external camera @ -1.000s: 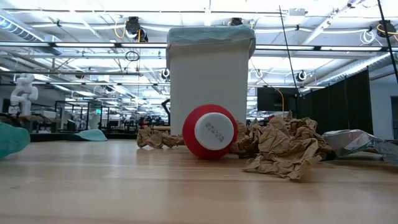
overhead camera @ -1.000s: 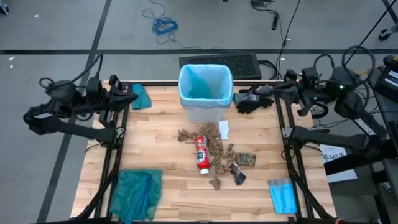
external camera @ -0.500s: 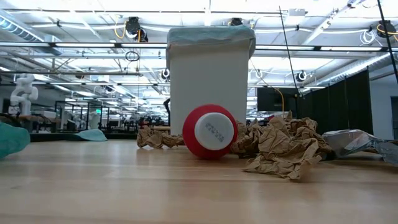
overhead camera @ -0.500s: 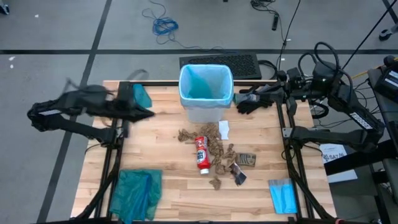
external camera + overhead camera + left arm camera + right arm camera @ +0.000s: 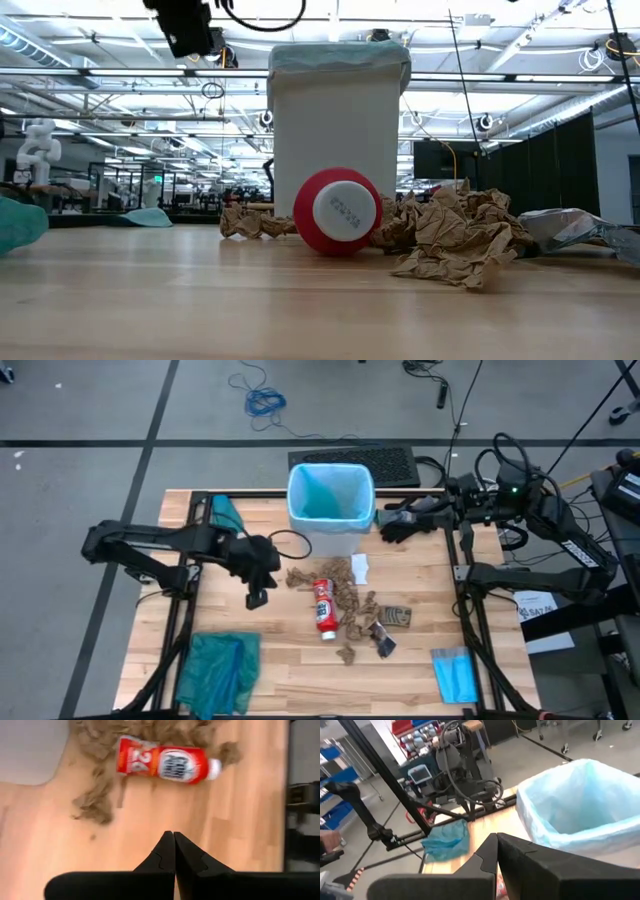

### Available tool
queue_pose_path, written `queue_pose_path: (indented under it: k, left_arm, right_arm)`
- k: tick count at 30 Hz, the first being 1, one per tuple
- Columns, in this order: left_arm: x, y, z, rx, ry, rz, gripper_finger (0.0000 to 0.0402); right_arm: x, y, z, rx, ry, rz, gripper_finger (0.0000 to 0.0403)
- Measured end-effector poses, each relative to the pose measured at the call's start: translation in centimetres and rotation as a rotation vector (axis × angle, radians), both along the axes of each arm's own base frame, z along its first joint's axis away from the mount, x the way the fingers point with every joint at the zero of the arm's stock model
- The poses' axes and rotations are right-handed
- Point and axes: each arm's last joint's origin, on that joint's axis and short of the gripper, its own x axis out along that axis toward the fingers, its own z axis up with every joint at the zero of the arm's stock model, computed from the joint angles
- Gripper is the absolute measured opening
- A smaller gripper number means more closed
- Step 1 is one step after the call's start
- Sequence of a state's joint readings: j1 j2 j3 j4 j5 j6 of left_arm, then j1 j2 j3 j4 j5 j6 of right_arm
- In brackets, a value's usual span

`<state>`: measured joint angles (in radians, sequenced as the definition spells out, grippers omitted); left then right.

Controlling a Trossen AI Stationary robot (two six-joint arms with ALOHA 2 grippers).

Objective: Place trash/remove bag and relplace
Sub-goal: Put the brown paper into the white trash bin

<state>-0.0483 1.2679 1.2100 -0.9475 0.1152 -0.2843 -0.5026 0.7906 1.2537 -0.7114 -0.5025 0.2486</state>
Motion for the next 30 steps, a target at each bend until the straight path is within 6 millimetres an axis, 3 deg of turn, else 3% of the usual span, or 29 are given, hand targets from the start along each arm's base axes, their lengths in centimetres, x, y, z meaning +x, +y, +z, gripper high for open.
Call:
queue_pose_path:
  k: [5,12,16,19,24,30]
  left_arm:
    - [0.2,0.5,-3.1,-0.039,0.079,0.101,0.0027]
    - [-1.1,1.6,-7.1,-0.077,0.018,0.417,0.0126]
    - [-0.7,1.6,-9.5,-0.111,-0.076,0.531,0.0164]
    - [0.0,1.3,-11.4,-0.168,-0.133,0.581,0.0172]
    - [-0.1,0.4,-14.2,-0.112,-0.06,0.629,0.0173]
    - [1.0,-0.2,-15.8,-0.035,-0.093,0.657,0.0173]
  right_arm:
    - [-0.1,0.0,-0.2,0.001,0.016,0.001,0.0002]
    - [-0.5,0.3,-0.1,-0.022,0.014,0.001,0.0002]
    - [-0.6,0.3,-0.1,-0.022,0.014,0.001,0.0002]
    - [-0.6,0.3,-0.2,-0.021,0.015,0.002,0.0002]
    - [-0.7,0.4,-0.3,-0.012,0.029,0.002,0.0002]
    - [-0.8,0.4,-0.2,-0.01,0.024,0.0,0.0002]
